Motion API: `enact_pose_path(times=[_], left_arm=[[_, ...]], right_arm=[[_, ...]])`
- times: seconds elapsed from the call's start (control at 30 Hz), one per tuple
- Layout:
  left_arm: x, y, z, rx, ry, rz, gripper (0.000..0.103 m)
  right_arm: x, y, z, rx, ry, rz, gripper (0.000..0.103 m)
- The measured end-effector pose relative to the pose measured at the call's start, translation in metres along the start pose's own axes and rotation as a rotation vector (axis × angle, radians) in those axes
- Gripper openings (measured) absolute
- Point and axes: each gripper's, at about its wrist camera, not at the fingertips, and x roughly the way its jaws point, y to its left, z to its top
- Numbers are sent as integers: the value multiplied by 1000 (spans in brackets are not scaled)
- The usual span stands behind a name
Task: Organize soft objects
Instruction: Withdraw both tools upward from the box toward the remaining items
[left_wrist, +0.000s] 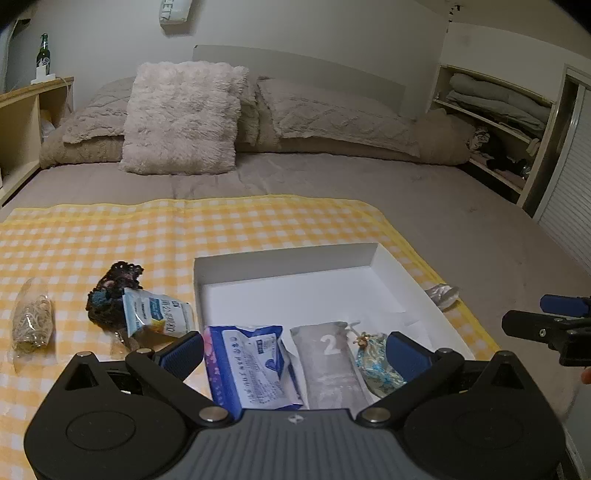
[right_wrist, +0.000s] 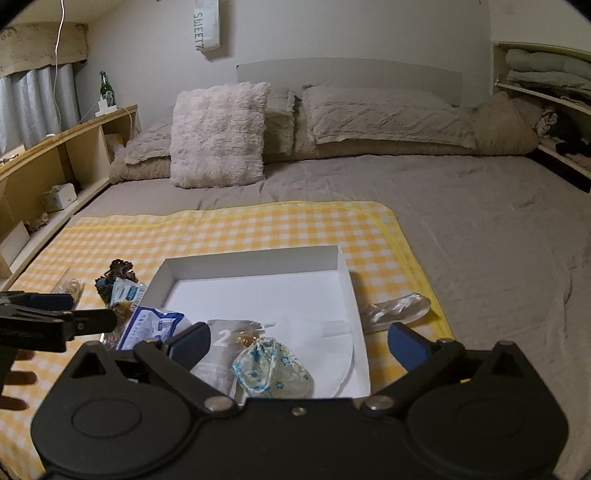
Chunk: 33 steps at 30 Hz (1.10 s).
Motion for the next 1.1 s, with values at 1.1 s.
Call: enact_pose_path(times=[1.1], left_arm=[[-34, 152, 39, -166, -63, 259, 103]], right_arm=[[72, 136, 57, -143, -6, 178, 103]])
